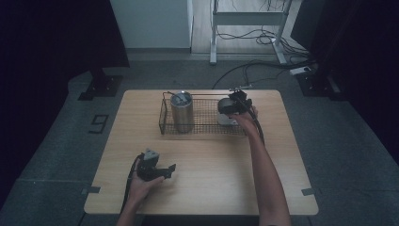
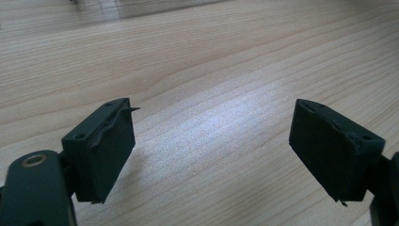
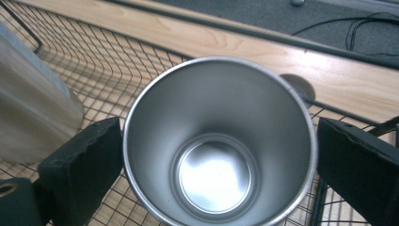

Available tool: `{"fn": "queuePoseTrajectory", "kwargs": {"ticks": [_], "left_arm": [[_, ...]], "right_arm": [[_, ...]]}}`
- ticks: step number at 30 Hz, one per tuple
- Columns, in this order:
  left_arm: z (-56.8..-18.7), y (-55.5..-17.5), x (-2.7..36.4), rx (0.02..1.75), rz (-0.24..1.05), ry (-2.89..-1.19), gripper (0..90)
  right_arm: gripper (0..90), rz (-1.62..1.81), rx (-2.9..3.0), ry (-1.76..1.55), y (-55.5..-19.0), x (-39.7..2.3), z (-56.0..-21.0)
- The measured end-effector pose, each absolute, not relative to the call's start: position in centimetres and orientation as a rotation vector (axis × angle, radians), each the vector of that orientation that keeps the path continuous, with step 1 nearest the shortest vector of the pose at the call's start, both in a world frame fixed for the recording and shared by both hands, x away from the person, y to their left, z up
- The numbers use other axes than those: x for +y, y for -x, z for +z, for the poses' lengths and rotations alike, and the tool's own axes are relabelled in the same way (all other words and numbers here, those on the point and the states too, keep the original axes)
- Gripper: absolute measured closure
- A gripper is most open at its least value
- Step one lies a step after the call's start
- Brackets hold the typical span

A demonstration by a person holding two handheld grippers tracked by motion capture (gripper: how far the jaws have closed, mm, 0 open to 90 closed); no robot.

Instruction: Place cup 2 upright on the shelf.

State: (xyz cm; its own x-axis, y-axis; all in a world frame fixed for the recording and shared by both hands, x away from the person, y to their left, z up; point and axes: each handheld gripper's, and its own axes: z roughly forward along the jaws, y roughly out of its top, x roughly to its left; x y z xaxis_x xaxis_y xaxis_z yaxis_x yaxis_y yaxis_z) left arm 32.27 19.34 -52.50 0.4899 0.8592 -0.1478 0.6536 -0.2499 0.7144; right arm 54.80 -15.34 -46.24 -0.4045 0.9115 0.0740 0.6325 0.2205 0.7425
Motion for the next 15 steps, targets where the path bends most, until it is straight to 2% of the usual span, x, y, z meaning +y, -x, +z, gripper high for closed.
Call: {"fn": "queuePoseTrajectory", "kwargs": {"ticks": [15], "left_arm": [[-52.5, -32.3, 19.4, 1.247, 0.358, -1.996, 14.9]], "right_arm": [[6.9, 1.079, 2.041, -1.39, -51.5, -17.2, -44.0]]}}
